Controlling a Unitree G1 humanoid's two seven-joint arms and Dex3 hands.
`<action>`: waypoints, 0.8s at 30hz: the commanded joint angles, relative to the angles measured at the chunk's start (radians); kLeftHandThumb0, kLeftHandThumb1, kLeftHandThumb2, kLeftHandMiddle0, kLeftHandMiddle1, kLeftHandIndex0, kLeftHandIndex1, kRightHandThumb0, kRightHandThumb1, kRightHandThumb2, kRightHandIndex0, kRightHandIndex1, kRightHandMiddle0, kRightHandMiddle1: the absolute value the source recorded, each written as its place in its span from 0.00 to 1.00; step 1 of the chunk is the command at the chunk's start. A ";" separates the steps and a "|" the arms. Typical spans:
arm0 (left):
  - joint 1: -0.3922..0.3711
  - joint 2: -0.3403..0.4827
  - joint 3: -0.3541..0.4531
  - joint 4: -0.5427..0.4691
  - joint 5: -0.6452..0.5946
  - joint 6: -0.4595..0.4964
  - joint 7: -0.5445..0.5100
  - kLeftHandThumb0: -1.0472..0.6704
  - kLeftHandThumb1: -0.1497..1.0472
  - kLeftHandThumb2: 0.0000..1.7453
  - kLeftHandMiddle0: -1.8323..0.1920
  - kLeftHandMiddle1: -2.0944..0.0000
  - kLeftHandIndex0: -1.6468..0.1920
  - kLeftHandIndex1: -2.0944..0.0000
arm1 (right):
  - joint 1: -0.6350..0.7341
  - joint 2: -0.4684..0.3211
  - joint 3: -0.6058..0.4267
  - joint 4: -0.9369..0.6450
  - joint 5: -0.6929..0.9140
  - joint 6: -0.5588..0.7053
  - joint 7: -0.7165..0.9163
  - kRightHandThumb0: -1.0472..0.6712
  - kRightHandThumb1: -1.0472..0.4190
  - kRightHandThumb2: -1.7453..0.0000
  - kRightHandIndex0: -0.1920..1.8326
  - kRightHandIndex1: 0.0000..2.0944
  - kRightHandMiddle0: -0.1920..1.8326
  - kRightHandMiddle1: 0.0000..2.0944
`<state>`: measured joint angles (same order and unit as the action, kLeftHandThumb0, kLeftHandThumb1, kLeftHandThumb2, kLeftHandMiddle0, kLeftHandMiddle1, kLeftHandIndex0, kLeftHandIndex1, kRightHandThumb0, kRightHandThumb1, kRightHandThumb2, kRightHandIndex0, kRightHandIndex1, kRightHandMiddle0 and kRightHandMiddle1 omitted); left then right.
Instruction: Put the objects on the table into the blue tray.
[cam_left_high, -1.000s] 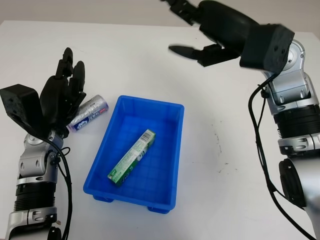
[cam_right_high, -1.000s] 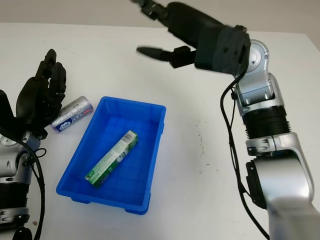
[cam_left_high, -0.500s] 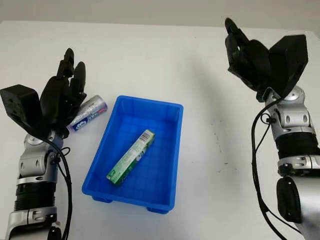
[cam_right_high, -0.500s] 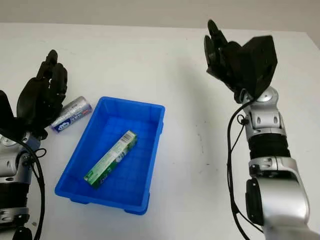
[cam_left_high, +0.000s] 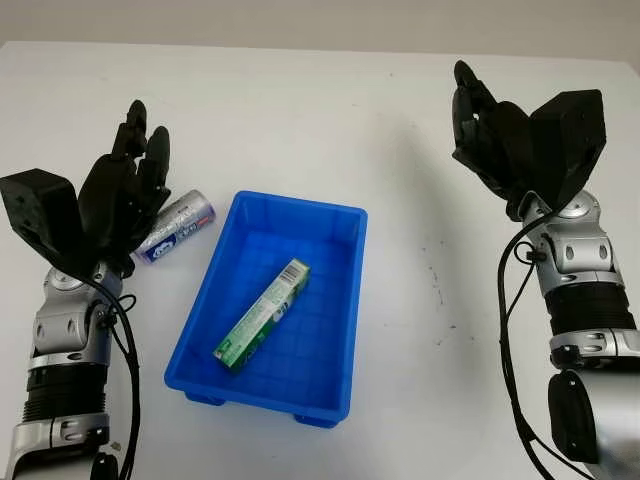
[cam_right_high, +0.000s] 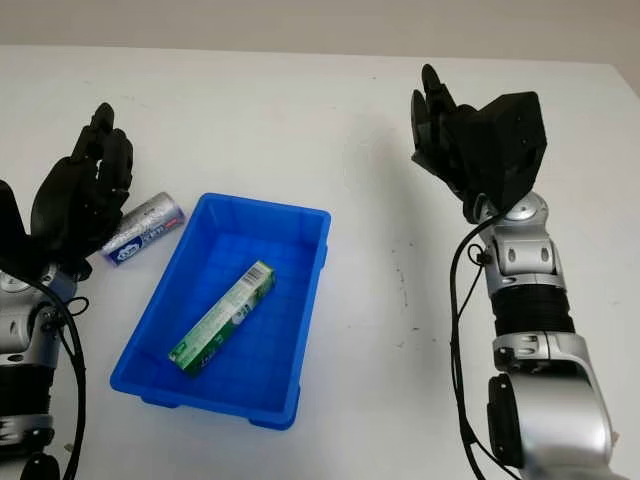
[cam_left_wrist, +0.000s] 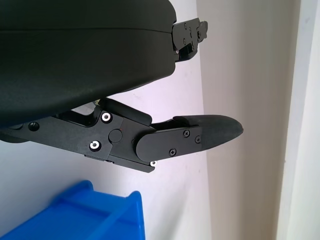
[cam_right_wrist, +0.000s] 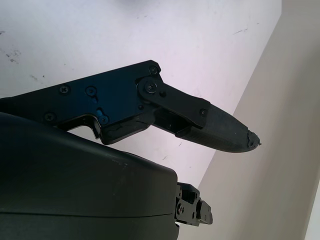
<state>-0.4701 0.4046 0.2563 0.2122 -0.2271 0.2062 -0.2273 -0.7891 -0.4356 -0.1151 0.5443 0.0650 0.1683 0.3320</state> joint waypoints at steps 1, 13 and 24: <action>-0.041 0.044 -0.003 -0.049 0.025 0.021 0.005 0.18 1.00 0.26 0.98 0.97 0.98 0.97 | 0.012 0.003 -0.006 -0.032 0.008 0.014 -0.001 0.17 0.00 0.50 0.00 0.00 0.00 0.00; -0.216 0.414 -0.191 -0.177 0.335 0.402 -0.175 0.11 0.95 0.04 0.91 0.97 0.92 0.97 | 0.022 0.007 0.003 -0.072 0.001 0.047 -0.009 0.18 0.00 0.51 0.00 0.00 0.00 0.00; -0.330 0.536 -0.346 -0.067 0.486 0.373 -0.379 0.19 0.90 0.03 0.92 0.68 0.84 0.96 | 0.018 0.016 0.007 -0.049 -0.001 0.027 -0.001 0.17 0.00 0.52 0.00 0.00 0.00 0.00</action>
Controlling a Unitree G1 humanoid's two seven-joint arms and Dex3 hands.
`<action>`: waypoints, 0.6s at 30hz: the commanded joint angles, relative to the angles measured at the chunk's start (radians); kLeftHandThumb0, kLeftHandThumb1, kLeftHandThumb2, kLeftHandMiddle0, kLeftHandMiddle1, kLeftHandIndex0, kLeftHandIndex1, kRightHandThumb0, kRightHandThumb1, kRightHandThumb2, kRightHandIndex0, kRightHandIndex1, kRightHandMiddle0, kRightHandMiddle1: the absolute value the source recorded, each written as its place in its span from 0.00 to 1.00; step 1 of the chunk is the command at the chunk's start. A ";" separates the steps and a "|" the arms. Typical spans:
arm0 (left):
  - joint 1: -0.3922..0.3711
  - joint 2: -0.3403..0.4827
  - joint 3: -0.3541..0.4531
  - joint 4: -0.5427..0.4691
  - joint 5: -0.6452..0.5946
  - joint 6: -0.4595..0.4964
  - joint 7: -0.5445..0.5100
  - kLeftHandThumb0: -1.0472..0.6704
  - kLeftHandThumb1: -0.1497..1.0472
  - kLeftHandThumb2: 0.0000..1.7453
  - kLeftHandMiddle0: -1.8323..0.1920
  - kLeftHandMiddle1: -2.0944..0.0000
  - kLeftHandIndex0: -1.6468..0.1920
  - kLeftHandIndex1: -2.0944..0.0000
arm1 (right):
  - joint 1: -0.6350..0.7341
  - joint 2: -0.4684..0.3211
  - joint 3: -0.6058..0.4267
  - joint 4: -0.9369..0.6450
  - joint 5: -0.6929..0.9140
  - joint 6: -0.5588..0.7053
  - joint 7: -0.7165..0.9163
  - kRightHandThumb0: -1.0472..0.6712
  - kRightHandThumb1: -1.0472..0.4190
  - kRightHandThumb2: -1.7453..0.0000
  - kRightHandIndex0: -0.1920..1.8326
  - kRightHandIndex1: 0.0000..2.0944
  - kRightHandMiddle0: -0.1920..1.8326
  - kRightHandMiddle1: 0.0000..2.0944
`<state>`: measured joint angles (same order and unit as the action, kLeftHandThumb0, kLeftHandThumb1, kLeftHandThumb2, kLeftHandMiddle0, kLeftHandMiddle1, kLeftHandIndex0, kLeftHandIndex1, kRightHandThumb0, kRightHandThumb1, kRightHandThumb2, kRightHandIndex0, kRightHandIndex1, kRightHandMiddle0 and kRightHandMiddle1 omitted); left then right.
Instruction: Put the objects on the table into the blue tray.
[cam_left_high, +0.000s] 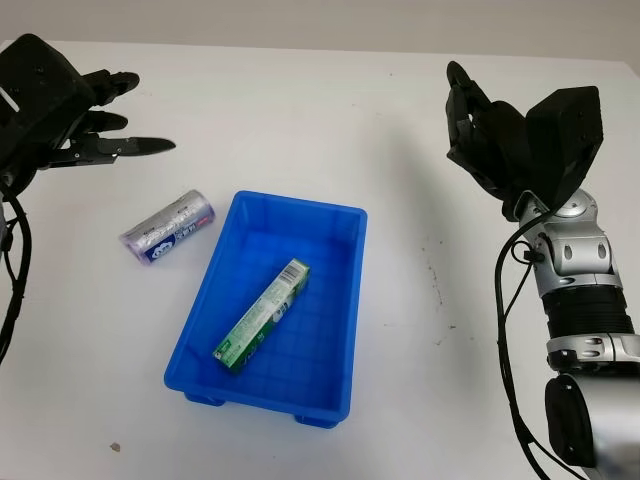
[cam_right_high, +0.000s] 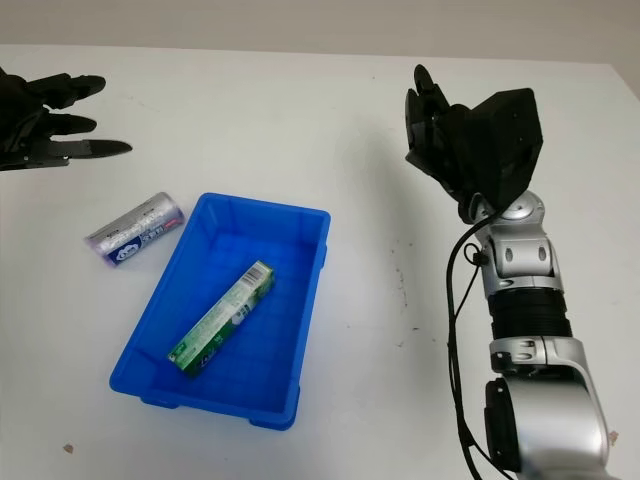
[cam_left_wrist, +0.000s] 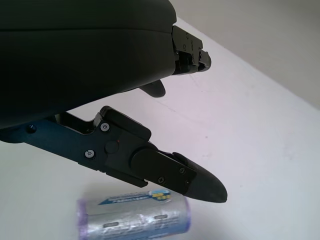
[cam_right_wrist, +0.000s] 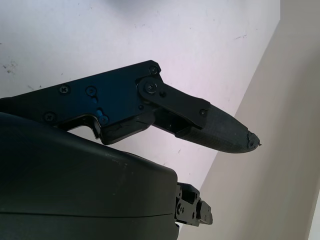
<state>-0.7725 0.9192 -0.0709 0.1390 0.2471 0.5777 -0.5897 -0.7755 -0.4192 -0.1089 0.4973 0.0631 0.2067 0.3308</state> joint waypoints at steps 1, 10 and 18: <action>-0.039 0.024 -0.036 0.016 0.027 0.007 -0.036 0.19 0.90 0.03 0.91 0.77 0.85 0.97 | 0.003 -0.002 0.000 -0.003 0.000 -0.010 0.002 0.17 0.00 0.52 0.00 0.00 0.00 0.00; -0.142 0.021 -0.180 0.113 0.185 0.003 -0.178 0.15 0.91 0.03 0.96 0.57 0.92 0.99 | 0.003 -0.018 0.002 -0.022 -0.012 0.026 0.007 0.18 0.00 0.51 0.00 0.00 0.00 0.00; -0.183 0.011 -0.228 0.184 0.231 -0.087 -0.280 0.15 0.95 0.03 0.96 0.01 1.00 0.27 | 0.006 -0.023 -0.002 -0.031 -0.011 0.042 0.012 0.17 0.00 0.51 0.00 0.00 0.00 0.00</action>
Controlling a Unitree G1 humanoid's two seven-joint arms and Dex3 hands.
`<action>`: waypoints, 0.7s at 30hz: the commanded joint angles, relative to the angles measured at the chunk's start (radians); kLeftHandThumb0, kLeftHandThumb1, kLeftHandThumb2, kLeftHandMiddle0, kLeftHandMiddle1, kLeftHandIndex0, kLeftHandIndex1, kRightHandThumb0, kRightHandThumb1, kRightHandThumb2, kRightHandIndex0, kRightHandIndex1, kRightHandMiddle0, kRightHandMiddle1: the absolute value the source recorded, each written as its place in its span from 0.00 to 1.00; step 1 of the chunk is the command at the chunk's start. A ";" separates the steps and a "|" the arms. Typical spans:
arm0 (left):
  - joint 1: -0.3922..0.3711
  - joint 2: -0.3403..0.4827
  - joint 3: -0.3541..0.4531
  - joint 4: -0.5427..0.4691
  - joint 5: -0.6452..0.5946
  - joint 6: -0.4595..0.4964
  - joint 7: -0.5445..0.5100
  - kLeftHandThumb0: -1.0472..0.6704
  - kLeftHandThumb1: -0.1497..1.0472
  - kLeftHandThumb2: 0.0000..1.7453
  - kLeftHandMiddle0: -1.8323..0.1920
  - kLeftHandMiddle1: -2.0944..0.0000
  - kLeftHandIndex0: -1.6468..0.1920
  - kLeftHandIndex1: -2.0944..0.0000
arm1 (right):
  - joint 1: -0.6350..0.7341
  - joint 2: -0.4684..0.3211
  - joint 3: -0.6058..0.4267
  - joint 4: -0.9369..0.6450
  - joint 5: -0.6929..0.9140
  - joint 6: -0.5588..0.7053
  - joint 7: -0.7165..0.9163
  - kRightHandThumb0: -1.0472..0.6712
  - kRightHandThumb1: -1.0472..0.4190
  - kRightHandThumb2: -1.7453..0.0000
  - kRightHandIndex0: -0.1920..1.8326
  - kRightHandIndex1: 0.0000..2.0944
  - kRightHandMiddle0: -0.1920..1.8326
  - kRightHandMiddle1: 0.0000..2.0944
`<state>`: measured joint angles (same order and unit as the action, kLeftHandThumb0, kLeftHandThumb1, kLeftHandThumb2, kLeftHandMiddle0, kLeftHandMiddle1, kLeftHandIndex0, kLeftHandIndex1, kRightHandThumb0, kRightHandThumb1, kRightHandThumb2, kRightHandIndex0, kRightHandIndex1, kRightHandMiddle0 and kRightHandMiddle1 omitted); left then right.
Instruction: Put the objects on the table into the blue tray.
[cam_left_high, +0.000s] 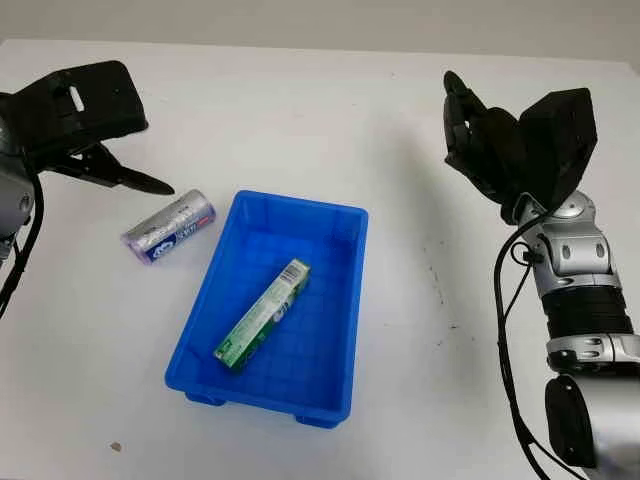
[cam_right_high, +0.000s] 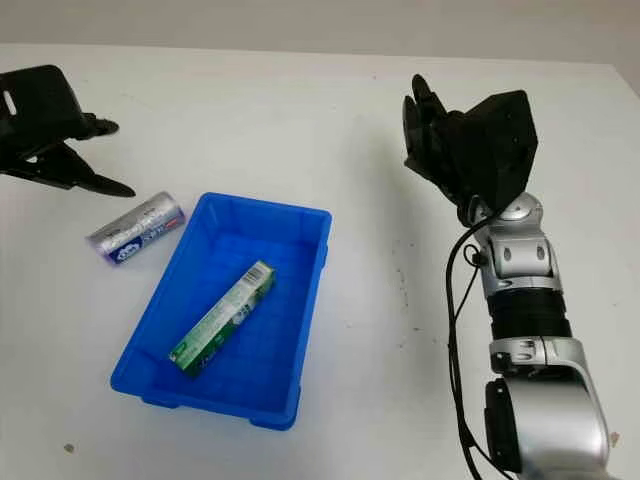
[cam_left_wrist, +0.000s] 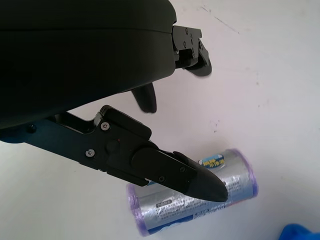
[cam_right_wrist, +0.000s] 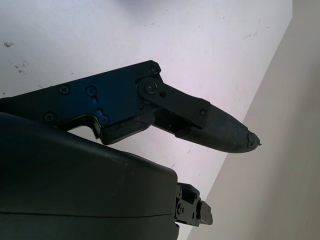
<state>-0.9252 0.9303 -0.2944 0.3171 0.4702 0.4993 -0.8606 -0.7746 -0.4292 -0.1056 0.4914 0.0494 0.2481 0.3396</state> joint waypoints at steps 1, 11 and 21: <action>-0.028 -0.001 -0.011 0.008 0.023 -0.011 -0.007 0.14 0.95 0.03 0.95 0.00 1.00 0.36 | 0.006 -0.013 -0.005 -0.025 0.005 -0.002 0.008 0.17 0.00 0.51 0.00 0.00 0.00 0.00; -0.023 -0.036 -0.059 0.095 0.103 -0.042 -0.034 0.08 0.96 0.03 0.98 0.00 1.00 0.56 | 0.013 -0.011 -0.012 -0.040 0.011 0.013 0.003 0.18 0.00 0.50 0.00 0.00 0.00 0.00; 0.056 -0.070 -0.067 0.017 0.120 0.062 -0.049 0.12 0.97 0.03 1.00 0.16 0.99 0.94 | 0.025 -0.016 -0.015 -0.052 0.006 -0.005 -0.005 0.19 0.00 0.50 0.00 0.00 0.00 0.00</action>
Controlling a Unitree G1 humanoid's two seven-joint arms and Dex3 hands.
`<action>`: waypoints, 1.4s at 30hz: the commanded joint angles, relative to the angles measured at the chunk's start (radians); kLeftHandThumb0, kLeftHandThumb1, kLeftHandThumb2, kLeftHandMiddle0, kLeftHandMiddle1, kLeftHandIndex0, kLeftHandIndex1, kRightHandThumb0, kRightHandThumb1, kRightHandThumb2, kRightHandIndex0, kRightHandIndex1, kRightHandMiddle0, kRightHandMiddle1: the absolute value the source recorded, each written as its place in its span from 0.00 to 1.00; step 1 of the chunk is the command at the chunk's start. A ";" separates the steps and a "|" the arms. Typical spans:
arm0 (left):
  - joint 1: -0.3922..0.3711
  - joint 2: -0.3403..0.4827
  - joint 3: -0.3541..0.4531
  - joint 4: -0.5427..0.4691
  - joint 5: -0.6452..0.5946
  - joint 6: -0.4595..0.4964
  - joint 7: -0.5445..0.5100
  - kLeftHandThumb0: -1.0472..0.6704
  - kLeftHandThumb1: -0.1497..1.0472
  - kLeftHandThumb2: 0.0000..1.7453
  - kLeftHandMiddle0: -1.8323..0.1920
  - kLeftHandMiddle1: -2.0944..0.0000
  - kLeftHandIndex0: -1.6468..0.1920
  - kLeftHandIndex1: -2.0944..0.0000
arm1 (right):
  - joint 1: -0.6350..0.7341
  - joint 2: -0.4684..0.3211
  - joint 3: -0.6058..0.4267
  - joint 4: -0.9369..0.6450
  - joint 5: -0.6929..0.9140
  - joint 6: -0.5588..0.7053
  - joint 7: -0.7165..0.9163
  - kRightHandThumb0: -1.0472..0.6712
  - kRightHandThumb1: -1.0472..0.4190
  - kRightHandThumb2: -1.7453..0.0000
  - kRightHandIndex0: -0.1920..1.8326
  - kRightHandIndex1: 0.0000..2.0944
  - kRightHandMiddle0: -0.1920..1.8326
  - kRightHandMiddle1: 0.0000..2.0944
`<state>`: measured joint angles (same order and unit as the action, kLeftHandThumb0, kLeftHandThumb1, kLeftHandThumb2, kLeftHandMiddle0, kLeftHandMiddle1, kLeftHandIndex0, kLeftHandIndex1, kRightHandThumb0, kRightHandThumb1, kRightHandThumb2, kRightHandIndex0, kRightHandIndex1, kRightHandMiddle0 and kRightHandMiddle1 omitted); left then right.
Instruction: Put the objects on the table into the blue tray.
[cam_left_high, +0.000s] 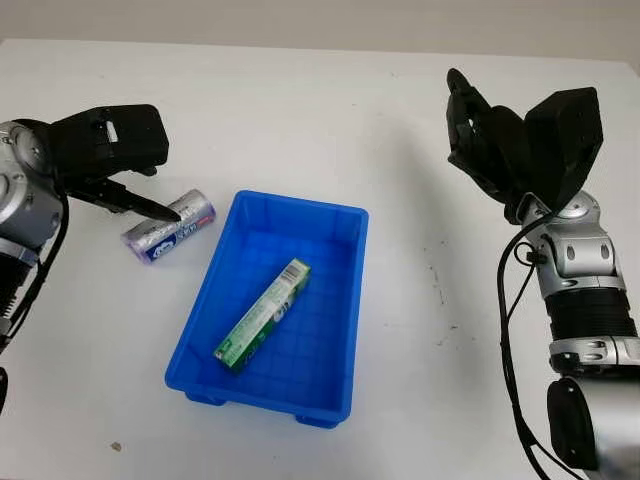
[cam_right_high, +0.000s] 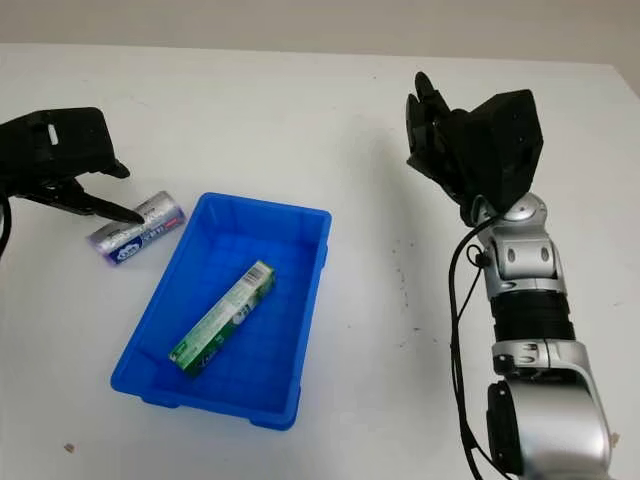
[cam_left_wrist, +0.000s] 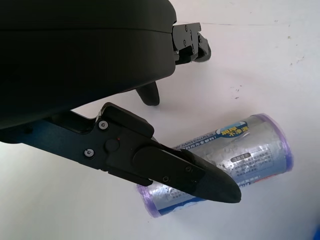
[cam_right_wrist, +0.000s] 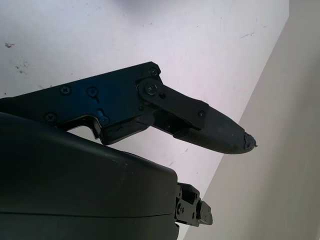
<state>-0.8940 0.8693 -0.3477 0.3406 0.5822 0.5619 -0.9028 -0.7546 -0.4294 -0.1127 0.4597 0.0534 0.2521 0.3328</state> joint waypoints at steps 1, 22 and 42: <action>0.029 -0.012 -0.020 -0.004 0.009 -0.005 -0.009 0.12 0.98 0.04 1.00 0.08 0.98 0.94 | 0.004 -0.016 -0.008 -0.021 0.002 -0.005 0.002 0.19 0.00 0.50 0.00 0.00 0.00 0.00; 0.181 0.015 -0.057 -0.096 0.104 -0.246 0.087 0.13 0.94 0.03 0.71 0.00 0.85 0.08 | 0.014 -0.015 -0.019 -0.073 0.015 0.037 -0.004 0.21 0.00 0.49 0.00 0.00 0.00 0.00; 0.329 0.011 -0.038 -0.127 0.267 -0.449 0.282 0.35 1.00 0.26 0.49 0.00 0.78 0.00 | 0.012 -0.010 -0.047 -0.090 0.037 0.058 -0.041 0.20 0.00 0.52 0.00 0.00 0.00 0.00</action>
<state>-0.6085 0.9056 -0.3669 0.2012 0.8576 0.1334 -0.6199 -0.7451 -0.4325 -0.1472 0.3898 0.0850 0.3045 0.2957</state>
